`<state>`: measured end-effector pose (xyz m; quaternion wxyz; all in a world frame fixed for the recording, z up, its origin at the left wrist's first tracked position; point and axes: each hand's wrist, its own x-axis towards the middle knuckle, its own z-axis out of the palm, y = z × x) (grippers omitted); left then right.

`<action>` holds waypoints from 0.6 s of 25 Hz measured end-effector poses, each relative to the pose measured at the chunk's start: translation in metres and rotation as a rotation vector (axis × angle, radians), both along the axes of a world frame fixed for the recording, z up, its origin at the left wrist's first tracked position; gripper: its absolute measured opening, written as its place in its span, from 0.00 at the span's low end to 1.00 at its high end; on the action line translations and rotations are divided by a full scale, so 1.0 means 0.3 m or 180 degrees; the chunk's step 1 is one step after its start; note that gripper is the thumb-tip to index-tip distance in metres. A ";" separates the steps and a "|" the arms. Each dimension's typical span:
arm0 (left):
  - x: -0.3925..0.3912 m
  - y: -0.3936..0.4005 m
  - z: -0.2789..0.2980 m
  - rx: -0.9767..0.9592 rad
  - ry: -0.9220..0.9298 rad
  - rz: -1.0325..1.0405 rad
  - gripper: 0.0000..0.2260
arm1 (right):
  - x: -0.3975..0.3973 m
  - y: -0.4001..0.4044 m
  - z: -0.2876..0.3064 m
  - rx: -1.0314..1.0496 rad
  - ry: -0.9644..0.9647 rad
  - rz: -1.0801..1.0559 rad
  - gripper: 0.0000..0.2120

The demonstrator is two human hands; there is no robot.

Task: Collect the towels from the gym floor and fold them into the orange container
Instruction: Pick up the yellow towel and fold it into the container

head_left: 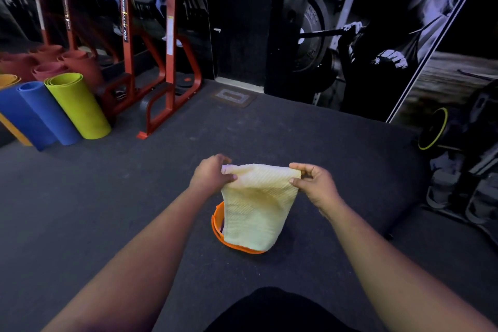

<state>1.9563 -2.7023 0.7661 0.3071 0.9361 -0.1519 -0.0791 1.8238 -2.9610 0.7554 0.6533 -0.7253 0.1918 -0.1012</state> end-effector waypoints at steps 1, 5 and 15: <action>-0.003 -0.002 -0.002 0.0115 -0.0043 0.0075 0.20 | 0.007 0.005 -0.004 -0.0255 -0.0061 -0.0008 0.20; -0.017 -0.025 -0.012 -0.0049 -0.0184 0.0246 0.14 | 0.017 0.015 -0.009 -0.1742 -0.0123 -0.0186 0.19; -0.041 -0.013 0.001 0.0311 -0.0670 -0.0143 0.11 | 0.004 -0.030 0.005 -0.2530 -0.0066 -0.0213 0.05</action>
